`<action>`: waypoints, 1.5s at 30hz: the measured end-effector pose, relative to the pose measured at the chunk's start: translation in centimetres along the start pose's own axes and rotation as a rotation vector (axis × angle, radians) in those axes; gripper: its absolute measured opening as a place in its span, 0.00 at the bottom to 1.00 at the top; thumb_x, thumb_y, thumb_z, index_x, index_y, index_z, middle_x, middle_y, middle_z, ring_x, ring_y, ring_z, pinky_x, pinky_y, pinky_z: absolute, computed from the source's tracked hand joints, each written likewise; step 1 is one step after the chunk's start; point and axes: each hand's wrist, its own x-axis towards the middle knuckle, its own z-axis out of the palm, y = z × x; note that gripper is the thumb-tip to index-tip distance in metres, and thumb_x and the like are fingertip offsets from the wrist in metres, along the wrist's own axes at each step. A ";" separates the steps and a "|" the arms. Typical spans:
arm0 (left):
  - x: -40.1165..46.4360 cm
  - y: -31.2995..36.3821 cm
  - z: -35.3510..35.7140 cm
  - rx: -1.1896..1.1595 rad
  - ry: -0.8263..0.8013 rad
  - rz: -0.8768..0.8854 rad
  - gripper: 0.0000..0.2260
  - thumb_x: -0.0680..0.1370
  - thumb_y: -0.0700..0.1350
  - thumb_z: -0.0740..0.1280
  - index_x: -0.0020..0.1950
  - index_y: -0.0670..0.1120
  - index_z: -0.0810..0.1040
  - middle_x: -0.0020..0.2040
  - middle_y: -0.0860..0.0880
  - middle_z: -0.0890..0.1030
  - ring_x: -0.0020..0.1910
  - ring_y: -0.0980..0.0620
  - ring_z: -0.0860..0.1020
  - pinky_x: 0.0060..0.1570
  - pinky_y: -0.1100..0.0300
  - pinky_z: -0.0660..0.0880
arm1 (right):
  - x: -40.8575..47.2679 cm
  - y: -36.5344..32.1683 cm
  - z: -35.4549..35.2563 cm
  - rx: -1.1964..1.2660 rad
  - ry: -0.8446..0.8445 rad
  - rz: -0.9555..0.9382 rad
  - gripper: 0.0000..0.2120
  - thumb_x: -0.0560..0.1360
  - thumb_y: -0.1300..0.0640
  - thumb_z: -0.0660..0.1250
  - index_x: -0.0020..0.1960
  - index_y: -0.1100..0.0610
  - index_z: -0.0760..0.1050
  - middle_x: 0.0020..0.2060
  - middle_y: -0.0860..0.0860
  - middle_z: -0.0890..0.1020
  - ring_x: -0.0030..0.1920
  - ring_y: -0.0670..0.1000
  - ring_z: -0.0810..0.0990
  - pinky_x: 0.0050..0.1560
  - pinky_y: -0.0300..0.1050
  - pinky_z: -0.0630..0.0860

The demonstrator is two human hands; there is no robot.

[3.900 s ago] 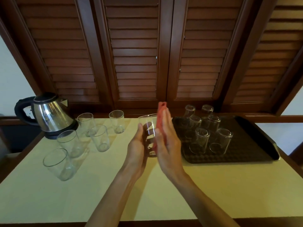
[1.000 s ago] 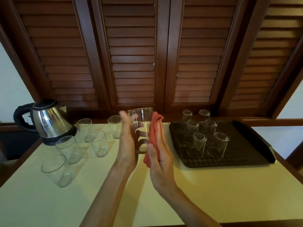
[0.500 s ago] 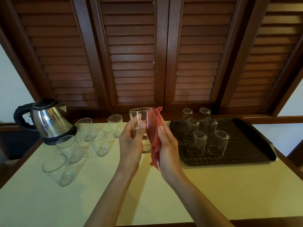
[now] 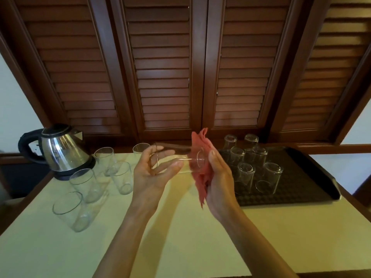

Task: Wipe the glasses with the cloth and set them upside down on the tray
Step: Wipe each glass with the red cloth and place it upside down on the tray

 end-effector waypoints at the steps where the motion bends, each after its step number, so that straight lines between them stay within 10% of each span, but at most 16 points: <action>1: 0.3 0.2 -0.1 0.006 0.012 -0.003 0.31 0.66 0.47 0.80 0.67 0.48 0.75 0.60 0.48 0.85 0.54 0.46 0.87 0.52 0.55 0.83 | -0.2 0.4 0.1 -0.093 0.013 -0.079 0.18 0.85 0.50 0.57 0.74 0.48 0.71 0.64 0.56 0.81 0.44 0.54 0.80 0.41 0.41 0.78; 6: 0.2 -0.4 0.6 -0.149 0.084 -0.032 0.34 0.66 0.44 0.84 0.67 0.43 0.73 0.62 0.44 0.83 0.59 0.42 0.85 0.60 0.44 0.81 | -1.2 2.1 1.1 -0.095 0.095 -0.181 0.19 0.85 0.52 0.58 0.75 0.47 0.69 0.66 0.43 0.80 0.65 0.50 0.78 0.66 0.53 0.73; 16: -0.4 -1.3 0.8 -0.145 -0.001 -0.254 0.39 0.60 0.55 0.81 0.63 0.32 0.78 0.53 0.46 0.87 0.51 0.48 0.84 0.50 0.56 0.76 | 0.8 1.2 1.0 -0.380 0.120 -0.417 0.22 0.85 0.54 0.56 0.78 0.53 0.65 0.62 0.54 0.81 0.54 0.60 0.80 0.51 0.41 0.79; 21: -1.0 -0.7 2.0 -0.257 -0.141 -0.391 0.20 0.77 0.53 0.72 0.68 0.48 0.83 0.63 0.43 0.85 0.62 0.48 0.83 0.58 0.53 0.77 | 1.3 3.4 0.7 -0.907 -0.022 -0.594 0.23 0.85 0.52 0.53 0.79 0.54 0.60 0.81 0.47 0.58 0.82 0.52 0.52 0.81 0.57 0.53; 32: -1.0 -0.3 2.3 -0.583 -0.121 -0.418 0.21 0.84 0.52 0.61 0.72 0.42 0.79 0.66 0.39 0.82 0.67 0.43 0.81 0.70 0.46 0.72 | 0.3 3.8 1.9 -0.853 -0.052 -0.518 0.25 0.86 0.54 0.55 0.81 0.51 0.53 0.82 0.42 0.50 0.82 0.46 0.50 0.79 0.62 0.56; 40: -0.9 -0.3 1.7 -0.429 -0.170 -0.318 0.24 0.81 0.52 0.60 0.76 0.47 0.74 0.62 0.46 0.85 0.59 0.50 0.84 0.62 0.48 0.76 | 1.2 2.0 1.7 -0.668 0.003 -0.351 0.26 0.86 0.53 0.55 0.82 0.51 0.53 0.77 0.38 0.62 0.76 0.35 0.62 0.73 0.36 0.64; 45: 0.0 0.7 1.1 -0.385 -0.188 -0.221 0.23 0.81 0.60 0.62 0.75 0.55 0.76 0.69 0.43 0.81 0.67 0.46 0.80 0.66 0.45 0.77 | -2.0 4.8 1.1 -0.709 -0.139 -0.477 0.24 0.86 0.52 0.54 0.80 0.46 0.55 0.81 0.40 0.55 0.81 0.44 0.54 0.78 0.52 0.61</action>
